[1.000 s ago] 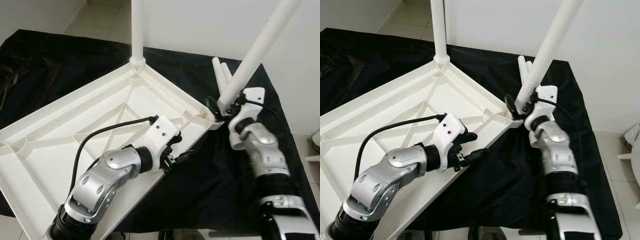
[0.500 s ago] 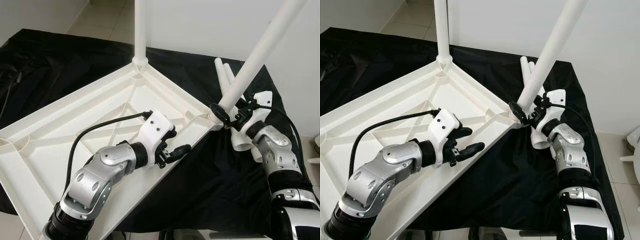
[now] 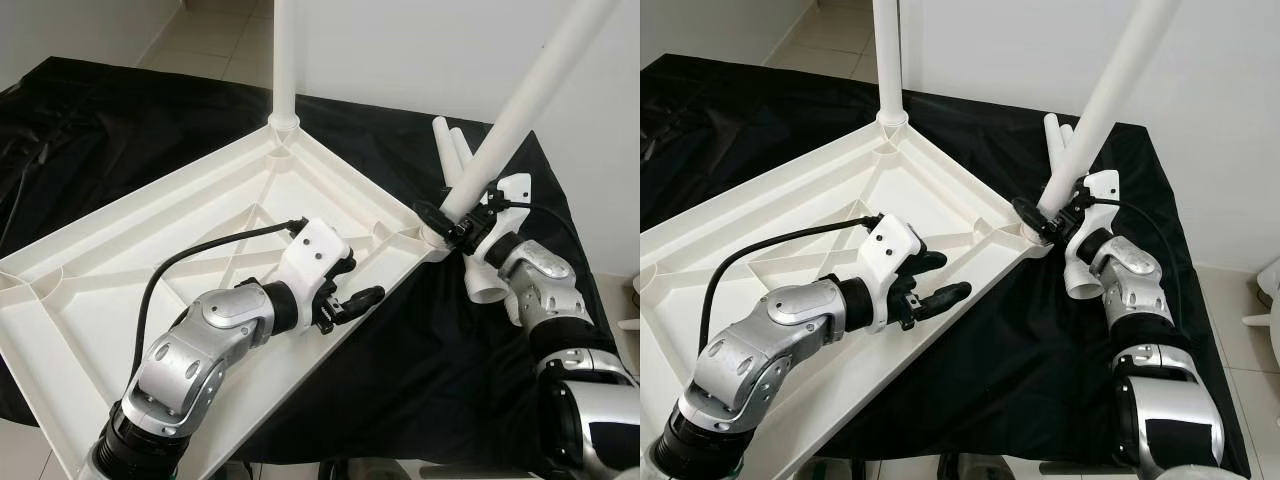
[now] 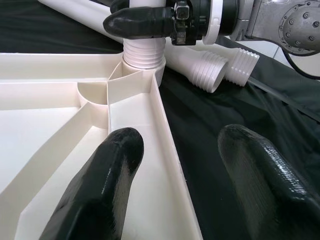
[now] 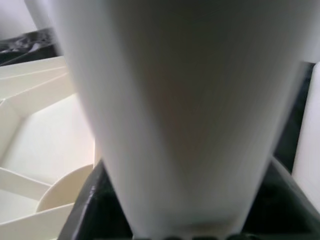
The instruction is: Building children table
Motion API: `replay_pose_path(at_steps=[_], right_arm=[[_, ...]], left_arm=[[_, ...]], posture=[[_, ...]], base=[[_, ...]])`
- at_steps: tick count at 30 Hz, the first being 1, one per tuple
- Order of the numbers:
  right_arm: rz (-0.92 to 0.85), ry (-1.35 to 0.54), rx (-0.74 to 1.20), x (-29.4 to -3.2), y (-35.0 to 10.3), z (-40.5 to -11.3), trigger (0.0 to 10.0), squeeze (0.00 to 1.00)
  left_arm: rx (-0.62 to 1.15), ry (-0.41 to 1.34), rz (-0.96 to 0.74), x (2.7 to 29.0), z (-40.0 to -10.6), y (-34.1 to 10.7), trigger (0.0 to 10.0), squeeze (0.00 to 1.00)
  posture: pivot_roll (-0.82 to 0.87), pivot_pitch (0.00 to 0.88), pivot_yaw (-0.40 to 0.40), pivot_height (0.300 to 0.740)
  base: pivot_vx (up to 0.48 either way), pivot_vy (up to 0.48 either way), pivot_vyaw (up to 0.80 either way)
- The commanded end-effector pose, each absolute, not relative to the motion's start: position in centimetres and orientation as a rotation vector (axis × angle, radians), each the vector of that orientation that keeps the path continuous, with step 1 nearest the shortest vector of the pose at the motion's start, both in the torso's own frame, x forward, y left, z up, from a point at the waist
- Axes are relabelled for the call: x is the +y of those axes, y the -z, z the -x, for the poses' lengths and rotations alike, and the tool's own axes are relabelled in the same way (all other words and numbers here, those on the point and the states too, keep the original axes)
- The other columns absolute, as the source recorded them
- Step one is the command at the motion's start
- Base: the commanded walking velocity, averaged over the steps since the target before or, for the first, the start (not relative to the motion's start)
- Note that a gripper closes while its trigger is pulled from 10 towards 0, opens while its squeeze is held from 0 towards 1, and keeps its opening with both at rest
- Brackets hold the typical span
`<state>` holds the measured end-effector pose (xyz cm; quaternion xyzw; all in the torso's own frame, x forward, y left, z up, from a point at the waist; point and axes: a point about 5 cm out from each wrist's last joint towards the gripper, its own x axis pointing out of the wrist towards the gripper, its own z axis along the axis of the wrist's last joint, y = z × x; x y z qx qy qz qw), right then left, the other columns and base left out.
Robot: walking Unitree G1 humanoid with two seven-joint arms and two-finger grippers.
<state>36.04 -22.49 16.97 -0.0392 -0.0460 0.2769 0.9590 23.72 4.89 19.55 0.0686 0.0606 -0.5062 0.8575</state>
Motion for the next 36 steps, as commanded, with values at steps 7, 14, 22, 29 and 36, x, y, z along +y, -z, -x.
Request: replay_pose_path(at_steps=[7,14,22,29,36], right_arm=[[0.08,-0.592,-0.095,-22.5,-17.1,-36.1,0.0,0.0],[0.054,-0.53,-0.113,-22.1,-17.0,-36.2,0.0,0.0],[0.019,-0.426,-0.138,-20.1,-16.4,-35.5,0.0,0.0],[-0.021,-0.39,-0.165,-18.8,-16.6,-34.8,0.0,0.0],[-0.032,-0.302,-0.159,-18.6,-16.6,-34.4,0.0,0.0]], left_arm=[[0.141,1.058,-0.141,4.7,-23.6,-19.3,10.0,0.0],[0.14,1.064,-0.138,4.6,-23.5,-19.3,10.0,0.0],[0.14,1.074,-0.129,4.3,-23.4,-19.2,10.0,0.0],[0.141,1.082,-0.127,4.1,-23.3,-19.2,10.0,0.0],[0.143,1.086,-0.126,4.0,-23.3,-19.1,10.0,0.0]], posture=[[0.07,0.113,-0.047,0.74],[0.07,0.111,-0.055,0.74],[0.06,0.107,-0.06,0.74],[0.06,0.101,-0.064,0.74],[0.05,0.096,-0.068,0.74]], base=[[0.0,0.0,0.0],[0.0,0.0,0.0],[0.0,0.0,0.0],[0.0,0.0,0.0],[0.0,0.0,0.0]])
